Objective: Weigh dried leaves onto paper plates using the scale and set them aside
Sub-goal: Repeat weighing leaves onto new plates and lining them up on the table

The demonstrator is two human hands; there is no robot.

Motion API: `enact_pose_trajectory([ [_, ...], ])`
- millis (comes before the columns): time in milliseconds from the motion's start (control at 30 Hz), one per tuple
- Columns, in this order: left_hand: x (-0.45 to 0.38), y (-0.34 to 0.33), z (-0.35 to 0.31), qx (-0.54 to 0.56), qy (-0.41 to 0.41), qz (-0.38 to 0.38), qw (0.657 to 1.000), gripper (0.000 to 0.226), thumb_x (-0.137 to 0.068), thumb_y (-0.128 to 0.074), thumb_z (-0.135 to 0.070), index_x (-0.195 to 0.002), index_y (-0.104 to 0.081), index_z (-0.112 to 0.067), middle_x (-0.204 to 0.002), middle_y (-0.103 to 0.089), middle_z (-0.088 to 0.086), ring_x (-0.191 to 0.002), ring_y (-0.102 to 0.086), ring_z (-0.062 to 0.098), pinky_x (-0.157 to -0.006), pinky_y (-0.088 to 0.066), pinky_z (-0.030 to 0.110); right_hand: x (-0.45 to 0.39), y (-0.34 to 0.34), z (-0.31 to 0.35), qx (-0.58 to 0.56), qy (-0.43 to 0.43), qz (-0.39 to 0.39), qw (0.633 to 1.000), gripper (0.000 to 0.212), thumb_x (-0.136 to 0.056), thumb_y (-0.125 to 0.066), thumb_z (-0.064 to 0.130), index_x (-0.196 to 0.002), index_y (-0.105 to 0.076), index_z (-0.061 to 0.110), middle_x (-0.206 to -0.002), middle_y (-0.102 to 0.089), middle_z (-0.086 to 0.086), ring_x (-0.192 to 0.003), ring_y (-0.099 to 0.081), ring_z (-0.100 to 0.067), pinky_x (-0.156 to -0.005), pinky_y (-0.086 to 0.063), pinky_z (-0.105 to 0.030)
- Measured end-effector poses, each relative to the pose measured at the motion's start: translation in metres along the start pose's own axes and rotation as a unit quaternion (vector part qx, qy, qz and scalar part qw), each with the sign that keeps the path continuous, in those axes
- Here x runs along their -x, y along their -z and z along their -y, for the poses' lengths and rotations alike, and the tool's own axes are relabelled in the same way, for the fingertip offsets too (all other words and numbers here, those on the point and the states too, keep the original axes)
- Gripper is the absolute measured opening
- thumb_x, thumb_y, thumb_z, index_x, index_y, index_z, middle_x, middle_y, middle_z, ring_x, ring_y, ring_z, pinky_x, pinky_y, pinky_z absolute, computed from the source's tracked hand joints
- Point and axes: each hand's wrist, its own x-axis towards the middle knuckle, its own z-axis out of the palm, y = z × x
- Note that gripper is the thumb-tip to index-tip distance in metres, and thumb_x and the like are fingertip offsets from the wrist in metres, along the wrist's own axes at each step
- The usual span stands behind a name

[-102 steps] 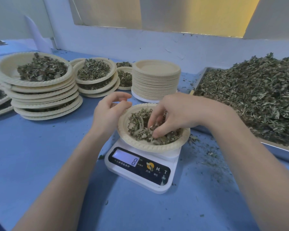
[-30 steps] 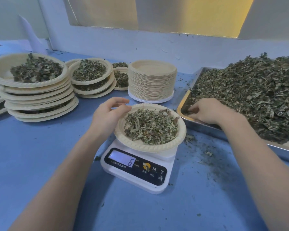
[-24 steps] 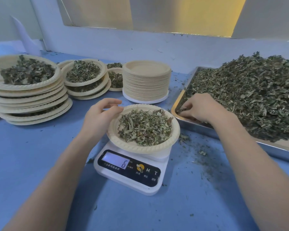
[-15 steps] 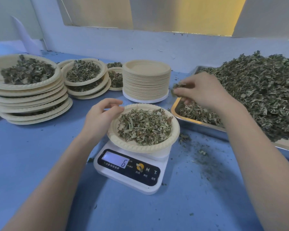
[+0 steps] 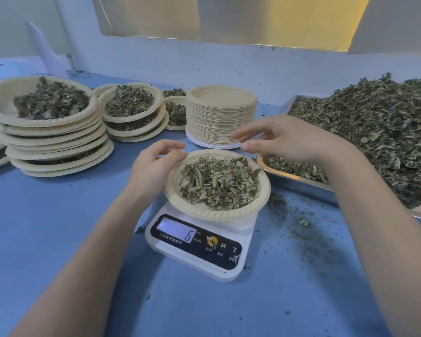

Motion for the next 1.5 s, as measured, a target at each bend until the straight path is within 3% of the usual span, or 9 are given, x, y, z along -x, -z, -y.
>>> enact_pose_trajectory([
  [167, -0.001, 0.001, -0.001, 0.004, 0.001, -0.002, 1.0, 0.036, -0.065, -0.058, -0.04, -0.097, -0.069, -0.027, -0.097, -0.064, -0.007, -0.099, -0.059, 0.011, -0.078, -0.042, 0.025, 0.0, 0.0, -0.004, 0.022, -0.016, -0.012, 1.0, 0.026, -0.093, -0.055, 0.039, -0.118, -0.061, 0.038, -0.098, -0.06, 0.025, -0.069, -0.055, 0.019, -0.065, -0.038, -0.008],
  [367, -0.001, 0.001, -0.001, 0.007, 0.004, -0.002, 1.0, 0.038, -0.064, -0.058, -0.039, -0.098, -0.069, -0.026, -0.101, -0.064, -0.005, -0.102, -0.058, 0.014, -0.085, -0.043, 0.028, -0.003, 0.0, -0.013, 0.075, -0.025, -0.02, 0.997, 0.027, -0.092, -0.057, 0.037, -0.118, -0.063, 0.032, -0.11, -0.063, 0.011, -0.081, -0.053, 0.013, -0.073, -0.038, -0.011],
  [500, -0.002, 0.001, 0.001, 0.004, -0.002, 0.0, 1.0, 0.027, -0.074, -0.064, -0.033, -0.1, -0.069, -0.026, -0.104, -0.064, -0.003, -0.103, -0.059, 0.015, -0.082, -0.042, 0.026, -0.007, -0.001, -0.028, 0.135, -0.09, -0.06, 0.985, 0.027, -0.095, -0.055, 0.027, -0.121, -0.063, 0.023, -0.115, -0.066, 0.003, -0.093, -0.058, -0.009, -0.086, -0.039, -0.021],
  [800, -0.003, 0.001, 0.002, -0.002, 0.001, -0.006, 1.0, 0.018, -0.084, -0.064, -0.024, -0.102, -0.068, -0.025, -0.106, -0.064, -0.001, -0.103, -0.059, 0.015, -0.08, -0.042, 0.026, -0.011, -0.014, -0.053, 0.123, -0.175, -0.083, 0.973, 0.043, -0.079, -0.075, 0.019, -0.113, -0.05, 0.009, -0.102, -0.066, -0.008, -0.074, -0.057, -0.013, -0.063, -0.044, -0.028],
  [900, -0.002, 0.001, 0.001, 0.002, 0.004, -0.003, 1.0, 0.029, -0.074, -0.065, -0.033, -0.102, -0.068, -0.025, -0.105, -0.065, -0.002, -0.101, -0.06, 0.014, -0.081, -0.043, 0.026, -0.011, -0.016, -0.058, 0.174, -0.226, -0.043, 0.957, 0.052, -0.083, -0.072, 0.026, -0.124, -0.053, 0.0, -0.119, -0.062, -0.015, -0.105, -0.058, -0.03, -0.083, -0.047, -0.034],
  [1000, -0.002, 0.001, 0.002, -0.002, 0.002, -0.005, 1.0, 0.024, -0.079, -0.066, -0.029, -0.102, -0.068, -0.025, -0.106, -0.065, -0.002, -0.102, -0.06, 0.015, -0.081, -0.042, 0.027, -0.011, -0.017, -0.06, 0.168, -0.228, -0.02, 0.959, 0.04, -0.087, -0.067, 0.023, -0.117, -0.063, -0.002, -0.119, -0.064, -0.018, -0.111, -0.058, -0.032, -0.094, -0.047, -0.036],
  [1267, -0.001, 0.001, -0.002, 0.005, 0.003, -0.003, 1.0, 0.039, -0.065, -0.059, -0.038, -0.101, -0.068, -0.025, -0.104, -0.065, -0.003, -0.099, -0.06, 0.011, -0.077, -0.042, 0.024, -0.005, -0.006, -0.06, 0.054, -0.212, -0.123, 0.968, 0.012, -0.081, -0.075, 0.016, -0.093, -0.073, 0.013, -0.072, -0.07, 0.0, -0.049, -0.063, -0.009, -0.051, -0.05, -0.016],
  [1400, -0.001, 0.001, -0.002, 0.006, 0.006, -0.001, 1.0, 0.036, -0.069, -0.062, -0.036, -0.102, -0.068, -0.024, -0.107, -0.065, -0.001, -0.101, -0.06, 0.013, -0.079, -0.041, 0.025, -0.004, 0.002, -0.048, 0.086, -0.148, -0.187, 0.967, 0.018, -0.084, -0.07, 0.028, -0.101, -0.071, 0.019, -0.087, -0.068, 0.005, -0.055, -0.052, 0.002, -0.057, -0.041, -0.015],
  [1500, 0.0, 0.001, -0.002, 0.001, 0.008, -0.006, 1.0, 0.032, -0.073, -0.065, -0.033, -0.103, -0.068, -0.023, -0.107, -0.064, 0.0, -0.098, -0.059, 0.011, -0.078, -0.041, 0.024, -0.001, 0.004, -0.026, -0.043, -0.074, -0.18, 0.98, 0.014, -0.081, -0.073, 0.034, -0.093, -0.07, 0.028, -0.086, -0.07, 0.014, -0.053, -0.056, 0.006, -0.048, -0.041, -0.008],
])
